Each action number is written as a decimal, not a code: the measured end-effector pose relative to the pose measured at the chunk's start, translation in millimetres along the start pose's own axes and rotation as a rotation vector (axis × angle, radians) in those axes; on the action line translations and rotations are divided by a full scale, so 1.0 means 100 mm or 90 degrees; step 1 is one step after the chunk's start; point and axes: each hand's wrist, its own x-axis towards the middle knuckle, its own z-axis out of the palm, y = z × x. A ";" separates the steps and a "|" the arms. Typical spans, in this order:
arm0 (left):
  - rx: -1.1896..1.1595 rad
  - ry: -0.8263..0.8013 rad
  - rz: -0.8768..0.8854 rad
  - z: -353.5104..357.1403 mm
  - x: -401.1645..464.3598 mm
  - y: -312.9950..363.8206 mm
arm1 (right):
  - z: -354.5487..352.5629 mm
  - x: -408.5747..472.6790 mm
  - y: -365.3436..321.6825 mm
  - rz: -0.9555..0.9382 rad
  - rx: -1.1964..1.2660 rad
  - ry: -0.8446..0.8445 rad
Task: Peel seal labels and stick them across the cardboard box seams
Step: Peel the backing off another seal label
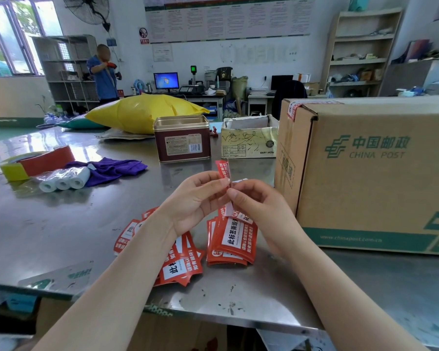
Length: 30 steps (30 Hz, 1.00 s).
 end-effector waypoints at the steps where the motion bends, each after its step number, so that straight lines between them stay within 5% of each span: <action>1: 0.000 0.011 0.002 0.01 0.00 0.00 | 0.00 0.00 0.00 0.007 0.004 0.007; 8: 0.072 0.059 -0.014 0.06 0.00 -0.02 | 0.06 0.01 0.05 -0.063 -0.181 0.059; 24: 0.156 0.102 -0.016 0.08 0.00 -0.01 | 0.05 -0.03 0.01 -0.035 -0.197 0.057; 30: 0.014 0.322 0.054 0.03 0.05 0.00 | 0.01 -0.01 0.04 -0.027 -0.214 0.130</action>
